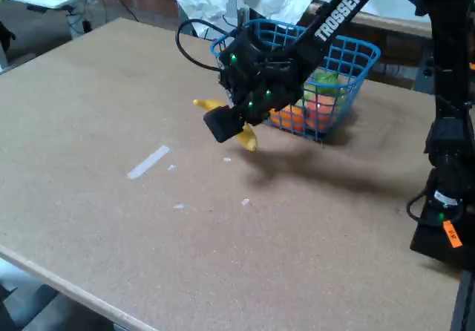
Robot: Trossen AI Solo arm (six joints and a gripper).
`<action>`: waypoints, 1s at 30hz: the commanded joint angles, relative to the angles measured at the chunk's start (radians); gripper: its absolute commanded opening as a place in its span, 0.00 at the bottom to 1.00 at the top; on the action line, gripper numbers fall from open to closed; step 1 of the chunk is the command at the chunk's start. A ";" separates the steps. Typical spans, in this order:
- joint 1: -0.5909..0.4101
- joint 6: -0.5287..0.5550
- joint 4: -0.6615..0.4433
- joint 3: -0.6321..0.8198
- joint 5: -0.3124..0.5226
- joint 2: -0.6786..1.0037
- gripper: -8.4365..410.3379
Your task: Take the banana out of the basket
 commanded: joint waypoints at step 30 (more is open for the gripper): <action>0.008 -0.026 0.217 -0.076 0.011 0.098 0.21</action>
